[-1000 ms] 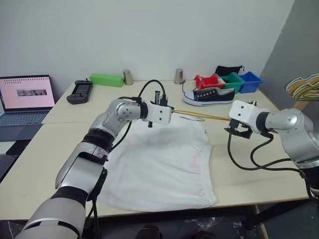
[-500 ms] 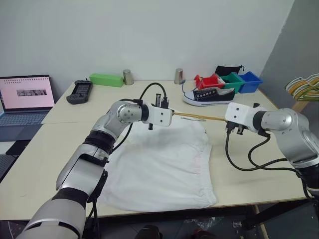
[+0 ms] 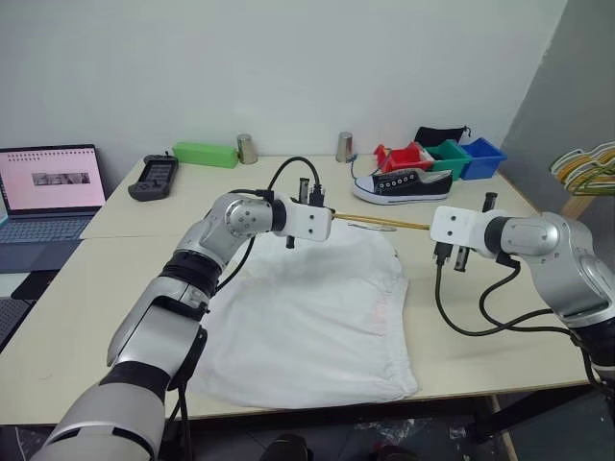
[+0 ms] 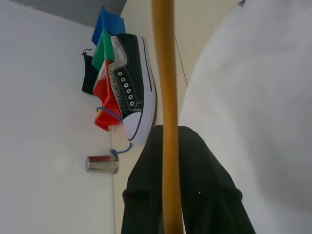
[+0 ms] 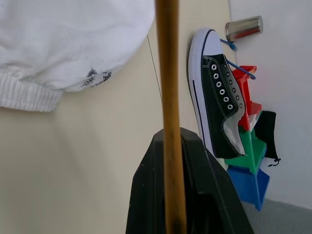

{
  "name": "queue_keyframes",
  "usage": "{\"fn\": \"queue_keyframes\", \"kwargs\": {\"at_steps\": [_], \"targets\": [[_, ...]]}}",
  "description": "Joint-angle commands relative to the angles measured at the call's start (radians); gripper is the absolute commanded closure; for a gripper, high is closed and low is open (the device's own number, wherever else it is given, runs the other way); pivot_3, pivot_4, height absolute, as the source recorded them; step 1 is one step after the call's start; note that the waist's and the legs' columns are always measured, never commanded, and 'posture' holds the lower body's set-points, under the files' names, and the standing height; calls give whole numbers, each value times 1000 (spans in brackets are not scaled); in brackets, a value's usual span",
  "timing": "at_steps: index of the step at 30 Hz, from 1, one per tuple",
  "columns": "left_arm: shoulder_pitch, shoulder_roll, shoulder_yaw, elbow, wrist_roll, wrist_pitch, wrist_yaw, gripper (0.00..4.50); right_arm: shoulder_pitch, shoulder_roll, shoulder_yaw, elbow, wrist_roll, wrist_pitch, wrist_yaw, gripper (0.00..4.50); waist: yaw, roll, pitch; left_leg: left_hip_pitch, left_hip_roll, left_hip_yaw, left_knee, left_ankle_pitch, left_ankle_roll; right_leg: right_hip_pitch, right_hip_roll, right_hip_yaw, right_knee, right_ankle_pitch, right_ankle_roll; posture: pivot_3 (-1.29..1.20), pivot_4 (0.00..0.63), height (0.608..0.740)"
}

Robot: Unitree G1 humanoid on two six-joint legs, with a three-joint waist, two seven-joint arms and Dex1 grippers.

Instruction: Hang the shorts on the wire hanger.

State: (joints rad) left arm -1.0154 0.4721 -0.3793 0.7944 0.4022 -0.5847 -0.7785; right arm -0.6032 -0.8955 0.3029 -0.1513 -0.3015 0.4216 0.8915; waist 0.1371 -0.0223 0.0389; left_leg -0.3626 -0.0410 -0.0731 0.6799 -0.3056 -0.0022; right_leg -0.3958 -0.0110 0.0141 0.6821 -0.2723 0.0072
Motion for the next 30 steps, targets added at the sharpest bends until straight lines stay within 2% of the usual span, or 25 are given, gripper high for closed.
{"fn": "queue_keyframes", "kwargs": {"at_steps": [1, 10, 14, 17, 18, 21, 24, 26, 30], "targets": [[-36, 9, 21, -3, -45, -58, -15, 3362, 0, -1, -52, -38, 4, 1, -2, 4500, 0, 0, 0, 0, 0, 0, 0, 0, 0, 0, 0, 0, 0, 0, 0, 204, 0, 740], [-26, 62, 98, 4, -213, -150, -111, 1432, 66, -14, -107, -18, 60, -6, 12, 4500, 0, 0, 0, 0, 0, 0, 0, 0, 0, 0, 0, 0, 0, 0, 0, 232, 0, 740], [35, 72, 127, -85, -345, -83, -235, 661, 156, -4, -226, 18, 221, 148, 94, 4500, 9, -1, 0, 0, 0, 0, 0, 0, 0, 1, 0, 0, 0, 0, 0, 245, 0, 740], [79, 84, 142, -150, -392, -37, -276, 9, 176, -13, -297, 26, 314, 264, 129, 4500, 17, -1, 0, 0, 0, 0, 1, 0, 0, 2, 0, 0, 0, 0, 1, 240, 0, 740], [97, 86, 151, -174, -408, -8, -278, 9, 186, -22, -323, 27, 353, 317, 150, 4500, 18, 0, 0, 1, 0, 0, 2, 0, 0, 2, 0, 0, 0, 1, 1, 237, 0, 740], [222, 74, 195, -368, -553, 256, -297, 9, 264, -78, -443, 35, 526, 602, 260, 4500, 19, 0, -1, 1, 0, 0, 2, 0, 0, 2, 0, 0, 0, 1, 0, 232, 0, 740], [391, 67, 187, -628, -638, 451, -279, 9, 402, -166, -536, -21, 700, 813, 386, 4500, 25, 1, -1, 0, 1, -2, 1, 0, 1, 2, -1, 0, -1, 1, 0, 233, 0, 740], [493, 62, 177, -786, -681, 569, -258, 9, 503, -241, -566, -43, 780, 904, 448, 4500, 26, 1, -2, 1, 1, -2, 1, 0, 1, 3, -1, 0, -1, 1, 0, 230, 0, 740], [590, 45, 176, -955, -717, 728, -211, 9, 665, -322, -609, -39, 865, 961, 490, 4500, 29, 1, -1, 3, 1, -2, 2, 0, 1, 5, -2, 0, -1, 1, 2, 226, 0, 740]]}}
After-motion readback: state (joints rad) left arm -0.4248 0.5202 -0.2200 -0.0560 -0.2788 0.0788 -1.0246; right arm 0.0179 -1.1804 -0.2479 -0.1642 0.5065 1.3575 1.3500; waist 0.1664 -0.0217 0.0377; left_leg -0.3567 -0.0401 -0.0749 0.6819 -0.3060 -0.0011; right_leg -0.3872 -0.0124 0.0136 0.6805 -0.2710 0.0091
